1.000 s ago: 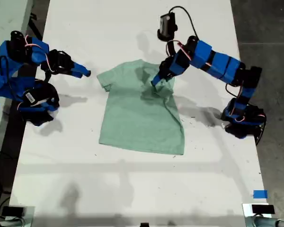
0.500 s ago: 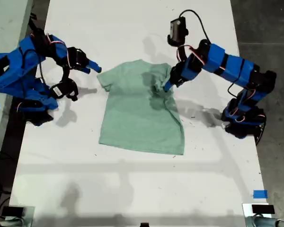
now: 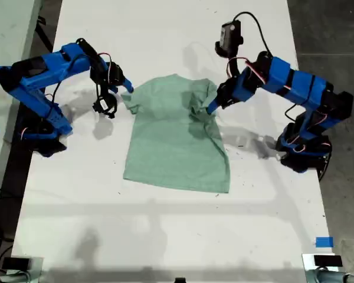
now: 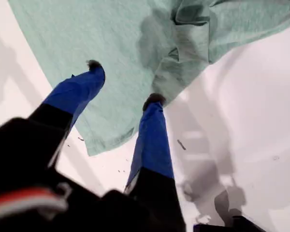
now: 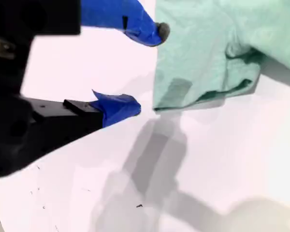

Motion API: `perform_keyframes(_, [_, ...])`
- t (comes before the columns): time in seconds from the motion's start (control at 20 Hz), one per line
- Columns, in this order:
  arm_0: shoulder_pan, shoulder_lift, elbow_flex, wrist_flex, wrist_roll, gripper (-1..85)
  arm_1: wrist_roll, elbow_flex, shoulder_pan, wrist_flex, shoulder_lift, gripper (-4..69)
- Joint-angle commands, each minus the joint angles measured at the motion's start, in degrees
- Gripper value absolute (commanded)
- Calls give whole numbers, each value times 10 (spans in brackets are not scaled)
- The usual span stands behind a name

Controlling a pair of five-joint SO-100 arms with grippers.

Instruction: Fold tshirt

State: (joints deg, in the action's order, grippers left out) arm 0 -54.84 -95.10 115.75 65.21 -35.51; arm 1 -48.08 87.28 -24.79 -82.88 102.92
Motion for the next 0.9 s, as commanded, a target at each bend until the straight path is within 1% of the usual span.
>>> perform_keyframes(0.0, [-11,68,-54,-9,-10,214,1,-5,4,19,41,207])
perform_keyframes(0.25, [0,200,-141,12,-18,230,-2,25,-2,32,69,204])
perform_keyframes(0.3, [-1,221,-155,17,-25,206,-3,34,-4,35,77,203])
perform_keyframes(0.35, [-3,242,-169,22,-33,134,-4,44,-7,39,84,202])
perform_keyframes(0.4, [-6,254,-177,28,-40,7,-5,51,-11,40,91,201])
perform_keyframes(0.5, [-5,227,-162,35,-39,1,-8,58,-14,40,95,201])
perform_keyframes(0.6, [-15,143,-123,39,-35,1,-8,66,-15,45,97,200])
perform_keyframes(0.85, [-23,-82,-97,121,-9,1,-5,84,-16,62,98,199])
